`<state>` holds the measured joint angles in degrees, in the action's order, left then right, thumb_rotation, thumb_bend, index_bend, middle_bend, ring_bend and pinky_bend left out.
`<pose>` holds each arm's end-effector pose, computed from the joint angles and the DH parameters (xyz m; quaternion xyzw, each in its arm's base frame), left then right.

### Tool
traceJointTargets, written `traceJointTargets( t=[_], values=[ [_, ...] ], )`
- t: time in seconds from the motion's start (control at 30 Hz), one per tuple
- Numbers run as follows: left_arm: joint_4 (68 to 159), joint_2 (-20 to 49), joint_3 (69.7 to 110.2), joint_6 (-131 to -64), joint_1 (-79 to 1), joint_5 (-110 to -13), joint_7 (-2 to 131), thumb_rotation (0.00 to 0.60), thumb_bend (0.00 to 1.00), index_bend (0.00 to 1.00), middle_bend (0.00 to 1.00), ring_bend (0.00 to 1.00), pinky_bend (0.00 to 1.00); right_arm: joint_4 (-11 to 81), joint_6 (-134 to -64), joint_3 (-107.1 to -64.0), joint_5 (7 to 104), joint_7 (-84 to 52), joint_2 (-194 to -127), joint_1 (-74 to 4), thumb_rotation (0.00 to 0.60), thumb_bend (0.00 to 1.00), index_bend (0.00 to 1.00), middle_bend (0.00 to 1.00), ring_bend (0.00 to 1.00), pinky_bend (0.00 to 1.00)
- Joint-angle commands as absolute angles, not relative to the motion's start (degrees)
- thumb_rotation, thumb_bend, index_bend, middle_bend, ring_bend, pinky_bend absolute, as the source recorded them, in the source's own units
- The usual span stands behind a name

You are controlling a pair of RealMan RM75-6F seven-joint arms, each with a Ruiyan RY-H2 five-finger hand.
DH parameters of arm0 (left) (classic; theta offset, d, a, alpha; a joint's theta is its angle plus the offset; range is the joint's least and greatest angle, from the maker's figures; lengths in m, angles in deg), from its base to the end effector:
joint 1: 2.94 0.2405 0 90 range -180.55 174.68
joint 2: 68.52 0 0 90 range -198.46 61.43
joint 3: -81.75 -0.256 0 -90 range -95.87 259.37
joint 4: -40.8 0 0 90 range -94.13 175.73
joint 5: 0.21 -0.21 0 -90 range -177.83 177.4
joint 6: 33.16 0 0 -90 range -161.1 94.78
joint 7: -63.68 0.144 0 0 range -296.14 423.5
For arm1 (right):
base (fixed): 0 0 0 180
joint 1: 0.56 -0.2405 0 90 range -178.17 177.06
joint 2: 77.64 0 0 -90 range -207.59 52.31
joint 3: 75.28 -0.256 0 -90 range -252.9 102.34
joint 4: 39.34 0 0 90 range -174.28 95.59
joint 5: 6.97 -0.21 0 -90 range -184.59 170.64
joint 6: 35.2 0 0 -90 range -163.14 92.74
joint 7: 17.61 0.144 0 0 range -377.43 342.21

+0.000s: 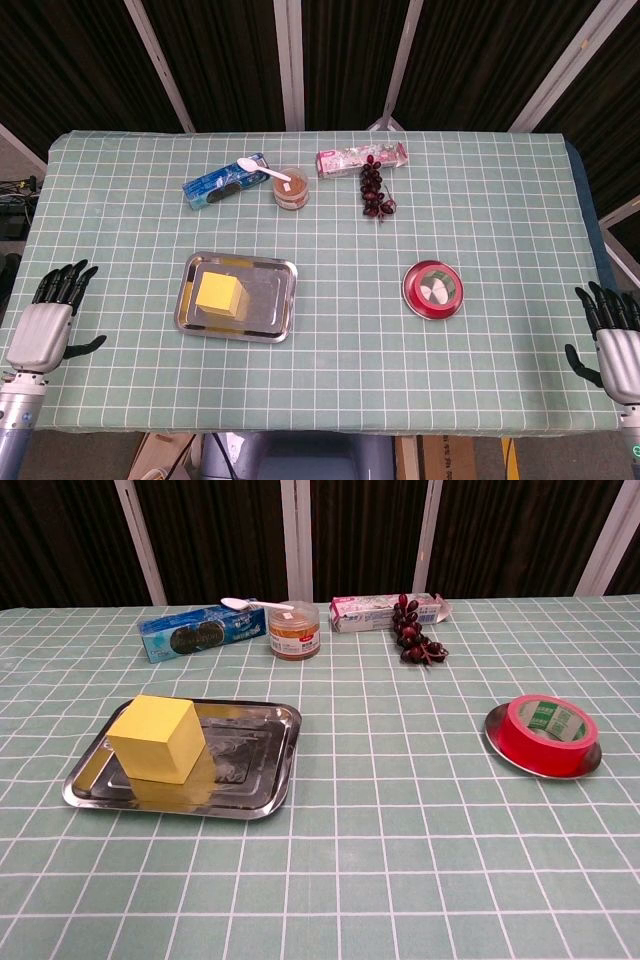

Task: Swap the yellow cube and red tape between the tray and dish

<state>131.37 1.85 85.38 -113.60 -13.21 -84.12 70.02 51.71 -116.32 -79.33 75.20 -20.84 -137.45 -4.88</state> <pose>-0.2956 0.2118 0.1192 -0.6239 -0.3778 -0.3811 0.5681 -0.3332 -0.1826 0.1849 0.6049 -0.3723 0.3179 0.6279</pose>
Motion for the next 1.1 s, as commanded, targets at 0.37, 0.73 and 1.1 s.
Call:
traceJointTargets(
  t=[0.37,0.73,1.1],
  values=[
    [132.4,2.5,84.5,-111.8,-14.5,-85.6,69.7,0.600,0.03,0.00,0.00,0.00,0.00,51.7,-116.6,-79.4,75.0,-20.4,-136.6,-4.8,0.558,0.40,0.00,0.00,0.00,0.00],
    [133.2,5.3,87.0,-102.9,-21.5,-84.5,66.4,0.600,0.03,0.00,0.00,0.00,0.00,52.2,-116.9,-79.4,75.0,-20.9,-135.9,-4.6,0.568,0.40,0.00,0.00,0.00,0.00],
    [126.9,9.6,90.0,-92.5,-27.7,-75.7,67.0,0.600,0.03,0.00,0.00,0.00,0.00,51.2,-117.1,-78.7,75.5,-20.0,-135.7,-4.0,0.572,0.40,0.00,0.00,0.00,0.00]
  ],
)
